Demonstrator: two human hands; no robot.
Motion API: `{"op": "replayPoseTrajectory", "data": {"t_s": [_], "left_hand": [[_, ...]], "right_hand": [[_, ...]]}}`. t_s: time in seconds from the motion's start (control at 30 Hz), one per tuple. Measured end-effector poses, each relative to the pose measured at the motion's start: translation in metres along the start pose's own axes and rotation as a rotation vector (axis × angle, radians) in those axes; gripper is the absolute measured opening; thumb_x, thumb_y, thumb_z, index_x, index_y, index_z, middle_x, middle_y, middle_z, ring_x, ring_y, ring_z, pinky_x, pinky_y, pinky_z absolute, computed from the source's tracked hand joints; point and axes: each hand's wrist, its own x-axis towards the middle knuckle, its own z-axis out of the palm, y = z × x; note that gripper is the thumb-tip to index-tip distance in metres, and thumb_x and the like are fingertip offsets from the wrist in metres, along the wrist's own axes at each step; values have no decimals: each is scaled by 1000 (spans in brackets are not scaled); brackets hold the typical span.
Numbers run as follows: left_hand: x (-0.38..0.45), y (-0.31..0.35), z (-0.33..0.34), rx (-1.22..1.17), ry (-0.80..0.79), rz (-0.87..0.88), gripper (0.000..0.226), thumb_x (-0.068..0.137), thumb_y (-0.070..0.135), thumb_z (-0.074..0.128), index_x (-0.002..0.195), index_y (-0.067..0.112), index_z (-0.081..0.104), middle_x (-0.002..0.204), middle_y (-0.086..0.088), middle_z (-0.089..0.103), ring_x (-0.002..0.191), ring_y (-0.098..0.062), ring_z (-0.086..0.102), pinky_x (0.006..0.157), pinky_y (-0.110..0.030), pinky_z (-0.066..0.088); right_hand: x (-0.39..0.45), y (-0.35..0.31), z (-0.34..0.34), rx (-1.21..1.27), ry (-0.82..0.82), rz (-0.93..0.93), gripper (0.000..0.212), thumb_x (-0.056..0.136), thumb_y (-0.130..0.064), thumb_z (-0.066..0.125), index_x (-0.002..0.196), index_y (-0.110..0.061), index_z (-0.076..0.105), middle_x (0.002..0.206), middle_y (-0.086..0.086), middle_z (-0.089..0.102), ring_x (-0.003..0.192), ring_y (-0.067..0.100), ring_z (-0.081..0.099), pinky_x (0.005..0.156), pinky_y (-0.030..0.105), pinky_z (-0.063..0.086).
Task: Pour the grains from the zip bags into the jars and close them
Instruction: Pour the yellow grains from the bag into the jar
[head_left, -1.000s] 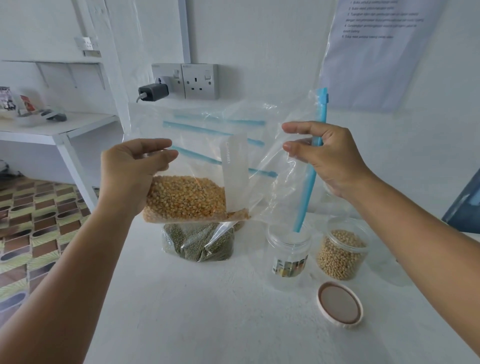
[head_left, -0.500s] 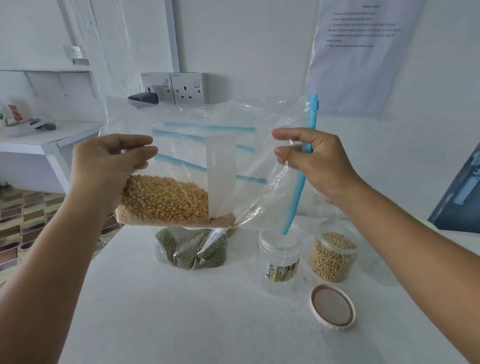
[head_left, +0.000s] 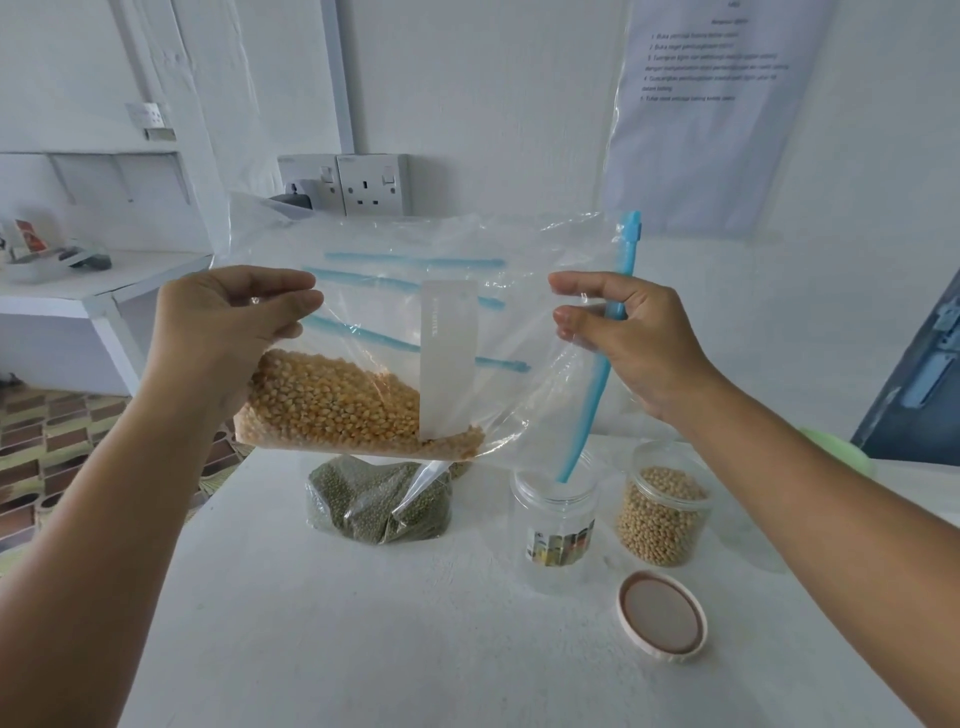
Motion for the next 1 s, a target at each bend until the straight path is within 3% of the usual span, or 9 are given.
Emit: {"op": "replayPoseTrajectory", "data": {"t_s": [0.13, 0.27, 0.43, 0.7, 1.0], "left_hand": [[-1, 6, 2, 10, 5, 20, 16, 77, 16, 89, 89, 25, 82, 79, 0, 74, 61, -11, 62, 69, -13, 57], [1, 14, 4, 32, 9, 46, 18, 79, 16, 88, 92, 25, 81, 78, -1, 72, 57, -7, 61, 64, -11, 54], [1, 16, 9, 56, -8, 56, 15, 79, 16, 88, 88, 27, 82, 69, 7, 73, 58, -9, 61, 66, -13, 56], [-3, 10, 17, 58, -16, 79, 15, 79, 22, 90, 83, 35, 84, 69, 5, 72, 61, -11, 61, 74, -35, 51], [-3, 15, 25, 88, -20, 132, 13, 81, 20, 89, 83, 32, 82, 73, 4, 74, 60, -10, 62, 72, -27, 54]], "right_hand": [[0, 0, -2, -1, 10, -11, 31, 91, -4, 77, 111, -27, 79, 106, -10, 78, 87, 15, 74, 85, 22, 60], [1, 5, -4, 11, 19, 1, 31, 91, -4, 78, 110, -28, 80, 106, -9, 79, 89, 18, 74, 91, 31, 61], [-2, 7, -8, 52, 30, 8, 29, 91, -3, 76, 111, -24, 79, 110, -12, 78, 95, 17, 73, 88, 28, 61], [-6, 16, -10, 64, 29, 31, 30, 91, -2, 76, 110, -25, 79, 112, -6, 78, 89, 14, 72, 90, 32, 62], [-7, 16, -12, 50, 30, 35, 29, 91, -3, 76, 114, -21, 79, 112, -9, 78, 93, 17, 74, 90, 32, 62]]}}
